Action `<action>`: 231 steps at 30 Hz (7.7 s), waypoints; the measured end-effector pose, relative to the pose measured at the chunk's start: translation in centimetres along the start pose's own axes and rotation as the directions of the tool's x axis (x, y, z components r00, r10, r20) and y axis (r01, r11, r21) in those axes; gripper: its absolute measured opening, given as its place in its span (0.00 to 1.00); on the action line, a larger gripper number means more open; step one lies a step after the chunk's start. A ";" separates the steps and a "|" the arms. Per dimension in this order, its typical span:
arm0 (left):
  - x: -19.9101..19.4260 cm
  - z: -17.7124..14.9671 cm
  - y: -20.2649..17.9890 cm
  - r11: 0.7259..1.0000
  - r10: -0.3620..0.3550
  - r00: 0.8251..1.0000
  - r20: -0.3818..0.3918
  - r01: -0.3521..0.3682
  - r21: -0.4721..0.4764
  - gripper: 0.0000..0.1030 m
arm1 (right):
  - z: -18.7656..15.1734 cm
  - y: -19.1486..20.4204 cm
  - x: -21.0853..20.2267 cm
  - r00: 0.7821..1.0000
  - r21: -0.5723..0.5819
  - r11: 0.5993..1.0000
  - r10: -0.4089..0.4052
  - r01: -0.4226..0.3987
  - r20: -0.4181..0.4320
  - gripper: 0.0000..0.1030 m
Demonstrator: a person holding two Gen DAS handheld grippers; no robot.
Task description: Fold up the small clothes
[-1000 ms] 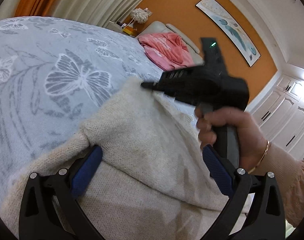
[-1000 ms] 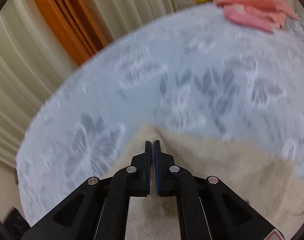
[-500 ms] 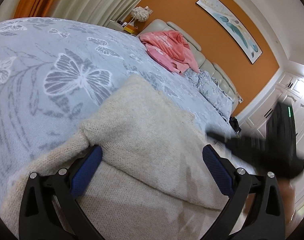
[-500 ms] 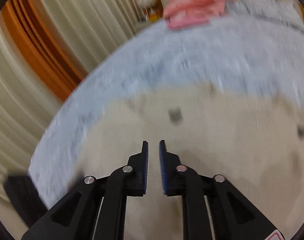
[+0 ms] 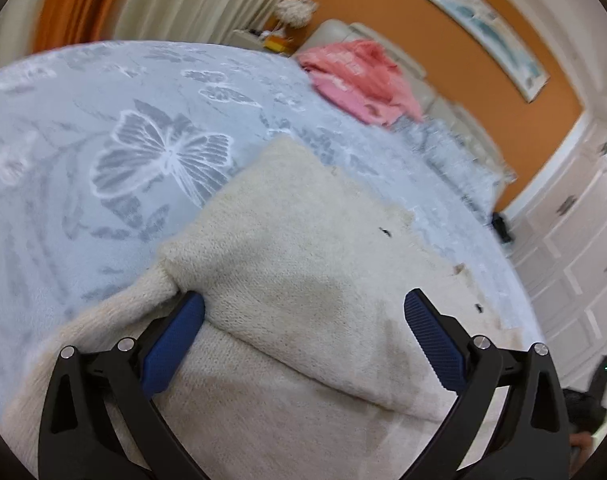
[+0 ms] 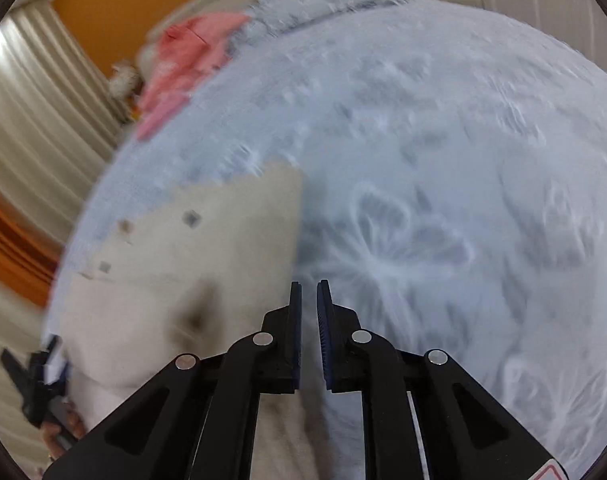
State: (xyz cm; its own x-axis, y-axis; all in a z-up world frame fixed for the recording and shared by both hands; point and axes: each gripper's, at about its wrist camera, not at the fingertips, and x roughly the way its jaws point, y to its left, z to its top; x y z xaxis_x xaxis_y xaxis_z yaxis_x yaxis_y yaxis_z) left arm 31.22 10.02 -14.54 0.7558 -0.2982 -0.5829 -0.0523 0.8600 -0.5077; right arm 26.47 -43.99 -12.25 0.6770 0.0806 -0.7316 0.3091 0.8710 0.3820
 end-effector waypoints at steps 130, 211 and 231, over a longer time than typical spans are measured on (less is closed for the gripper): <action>-19.1 -4.2 -8.8 0.994 -0.106 0.934 -0.341 0.103 -0.028 0.11 | -12.8 -2.8 -18.5 0.987 0.226 0.964 0.155 -0.144 -0.034 0.08; -22.8 -11.9 2.8 0.959 0.131 0.881 -0.455 -0.229 -0.167 0.21 | -24.7 -7.2 -24.9 0.984 0.145 0.989 0.052 -0.027 -0.172 0.05; -15.4 -7.1 -6.4 0.967 0.217 0.910 -0.354 -0.152 0.203 0.84 | -15.8 -5.6 -17.9 0.981 0.004 0.998 -0.063 0.065 -0.183 0.57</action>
State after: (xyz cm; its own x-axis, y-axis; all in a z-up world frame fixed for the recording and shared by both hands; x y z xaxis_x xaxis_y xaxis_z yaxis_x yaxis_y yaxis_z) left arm 15.28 6.15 -6.81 0.4455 -0.2310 -0.8650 -0.0332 0.9612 -0.2738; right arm 2.14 -42.64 -10.20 0.5221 0.1131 -0.8454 0.3554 0.8722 0.3361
